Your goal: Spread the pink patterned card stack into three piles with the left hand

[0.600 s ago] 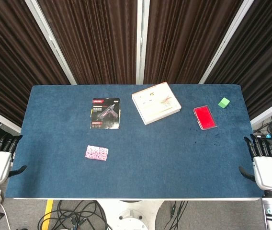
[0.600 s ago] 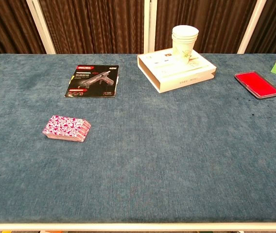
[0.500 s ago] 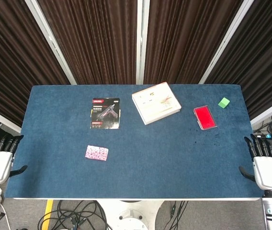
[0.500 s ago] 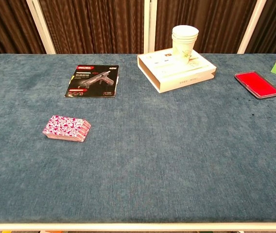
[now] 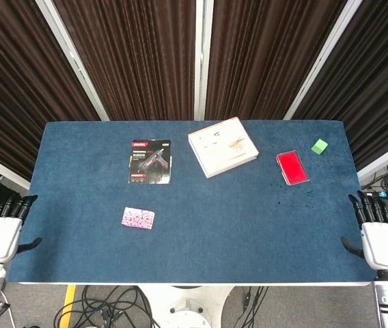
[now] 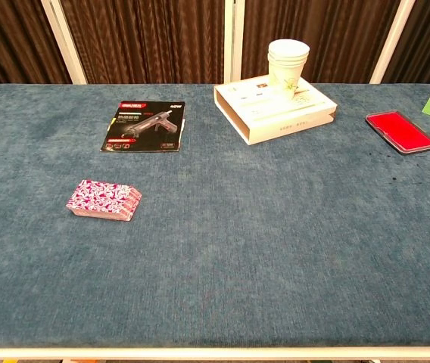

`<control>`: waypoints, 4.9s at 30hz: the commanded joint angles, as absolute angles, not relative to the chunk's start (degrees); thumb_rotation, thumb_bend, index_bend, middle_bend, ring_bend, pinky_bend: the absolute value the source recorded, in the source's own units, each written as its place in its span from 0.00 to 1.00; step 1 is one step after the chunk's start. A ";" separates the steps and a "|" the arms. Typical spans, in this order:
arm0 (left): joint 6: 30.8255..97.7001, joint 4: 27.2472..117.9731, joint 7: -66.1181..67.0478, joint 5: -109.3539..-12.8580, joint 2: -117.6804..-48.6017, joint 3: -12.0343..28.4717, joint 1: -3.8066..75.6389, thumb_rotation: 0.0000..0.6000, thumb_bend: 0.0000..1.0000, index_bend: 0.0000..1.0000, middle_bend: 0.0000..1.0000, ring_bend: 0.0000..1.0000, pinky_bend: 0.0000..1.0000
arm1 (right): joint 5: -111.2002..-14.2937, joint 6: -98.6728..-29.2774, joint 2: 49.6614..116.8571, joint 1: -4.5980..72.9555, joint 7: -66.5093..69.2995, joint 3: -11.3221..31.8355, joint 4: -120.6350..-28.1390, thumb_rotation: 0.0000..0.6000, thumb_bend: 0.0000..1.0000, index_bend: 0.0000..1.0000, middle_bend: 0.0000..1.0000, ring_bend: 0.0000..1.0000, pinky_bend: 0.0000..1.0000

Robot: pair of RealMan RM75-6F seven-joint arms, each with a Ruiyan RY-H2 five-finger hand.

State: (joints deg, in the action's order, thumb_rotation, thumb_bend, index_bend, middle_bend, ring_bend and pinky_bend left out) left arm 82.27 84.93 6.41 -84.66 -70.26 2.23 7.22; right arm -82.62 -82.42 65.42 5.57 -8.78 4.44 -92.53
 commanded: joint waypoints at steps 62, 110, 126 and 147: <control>54.87 87.17 40.10 -58.49 -88.28 5.63 33.28 1.00 0.09 0.17 0.17 0.11 0.22 | -80.69 -83.66 65.02 5.22 -6.36 6.10 -92.32 1.00 0.12 0.02 0.00 0.00 0.00; 52.68 84.14 27.83 -61.23 -90.38 4.06 37.94 1.00 0.13 0.25 0.27 0.11 0.21 | -83.29 -88.70 63.20 3.30 0.73 7.28 -91.51 1.00 0.13 0.02 0.00 0.00 0.00; 52.38 81.68 26.94 -60.94 -91.80 3.61 38.41 1.00 0.19 0.27 0.29 0.11 0.21 | -83.13 -88.59 62.95 3.22 1.38 7.45 -91.55 1.00 0.13 0.02 0.00 0.00 0.00; 53.37 80.73 26.96 -61.56 -92.64 3.38 38.34 1.00 0.19 0.31 0.34 0.12 0.21 | -82.58 -87.88 62.76 3.33 1.66 7.56 -91.69 1.00 0.13 0.02 0.00 0.00 0.00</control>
